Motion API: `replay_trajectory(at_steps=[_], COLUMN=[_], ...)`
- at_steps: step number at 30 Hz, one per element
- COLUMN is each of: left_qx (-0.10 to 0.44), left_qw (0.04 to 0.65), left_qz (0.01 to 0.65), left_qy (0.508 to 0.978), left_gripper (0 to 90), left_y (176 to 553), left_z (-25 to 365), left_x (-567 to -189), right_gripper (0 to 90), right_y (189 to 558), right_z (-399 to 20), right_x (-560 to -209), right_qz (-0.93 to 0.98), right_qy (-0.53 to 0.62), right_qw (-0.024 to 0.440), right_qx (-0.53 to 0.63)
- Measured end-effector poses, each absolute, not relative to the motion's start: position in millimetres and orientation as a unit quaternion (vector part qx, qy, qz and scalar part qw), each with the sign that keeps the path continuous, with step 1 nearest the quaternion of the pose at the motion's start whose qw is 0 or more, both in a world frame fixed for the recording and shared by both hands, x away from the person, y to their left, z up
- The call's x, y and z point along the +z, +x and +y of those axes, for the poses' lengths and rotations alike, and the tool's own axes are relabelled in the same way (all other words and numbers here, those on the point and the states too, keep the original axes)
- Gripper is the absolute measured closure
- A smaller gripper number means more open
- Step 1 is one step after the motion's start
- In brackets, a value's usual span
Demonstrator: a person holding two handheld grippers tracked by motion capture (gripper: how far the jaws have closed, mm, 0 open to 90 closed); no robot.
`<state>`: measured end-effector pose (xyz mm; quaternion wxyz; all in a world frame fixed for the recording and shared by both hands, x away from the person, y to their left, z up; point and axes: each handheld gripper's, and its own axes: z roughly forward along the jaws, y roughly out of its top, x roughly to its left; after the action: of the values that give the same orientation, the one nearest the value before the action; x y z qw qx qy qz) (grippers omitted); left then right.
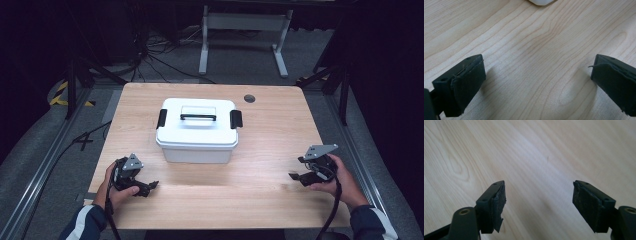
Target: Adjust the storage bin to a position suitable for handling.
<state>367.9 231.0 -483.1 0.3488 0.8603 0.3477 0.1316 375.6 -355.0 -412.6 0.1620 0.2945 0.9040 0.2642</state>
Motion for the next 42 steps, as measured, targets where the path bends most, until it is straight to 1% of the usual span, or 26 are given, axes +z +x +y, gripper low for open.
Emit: replay_trajectory(at_steps=[2, 3, 4, 5, 6, 8, 9, 11, 20, 42], left_qx=[0.132, 0.132, 0.132, 0.132, 0.132, 0.132, 0.132, 0.129, 0.129, 0.128], left_qw=[0.349, 0.349, 0.349, 0.349, 0.349, 0.349, 0.349, 0.348, 0.348, 0.348], left_qz=[0.348, 0.348, 0.348, 0.348, 0.348, 0.348, 0.348, 0.35, 0.349, 0.35], left_qy=[0.86, 0.86, 0.86, 0.86, 0.86, 0.86, 0.86, 0.86, 0.86, 0.86], left_gripper=[0.1, 0.1, 0.1, 0.1, 0.1, 0.1, 0.1, 0.1, 0.1, 0.2], left_y=[368, 368, 368, 368, 368, 368, 368, 367, 368, 367], left_z=[231, 231, 231, 231, 231, 231, 231, 231, 231, 231], left_x=[-483, -483, -483, -483, -483, -483, -483, -483, -483, -483], right_gripper=[29.1, 29.1, 29.8, 29.8, 30.0, 30.2, 30.9, 31.1, 33.1, 36.1], right_y=[380, 384, 390, 390, 395, 397, 402, 407, 422, 442], right_z=[-349, -345, -341, -341, -335, -333, -327, -322, -298, -252], right_x=[-405, -400, -394, -394, -386, -384, -373, -364, -333, -290], right_qz=[0.911, 0.915, 0.92, 0.92, 0.923, 0.924, 0.924, 0.925, 0.93, 0.937], right_qy=[0.277, 0.27, 0.259, 0.259, 0.253, 0.249, 0.24, 0.231, 0.198, 0.144], right_qw=[0.159, 0.166, 0.161, 0.161, 0.166, 0.169, 0.173, 0.178, 0.196, 0.215], right_qx=[0.259, 0.251, 0.247, 0.247, 0.239, 0.237, 0.241, 0.243, 0.238, 0.235])
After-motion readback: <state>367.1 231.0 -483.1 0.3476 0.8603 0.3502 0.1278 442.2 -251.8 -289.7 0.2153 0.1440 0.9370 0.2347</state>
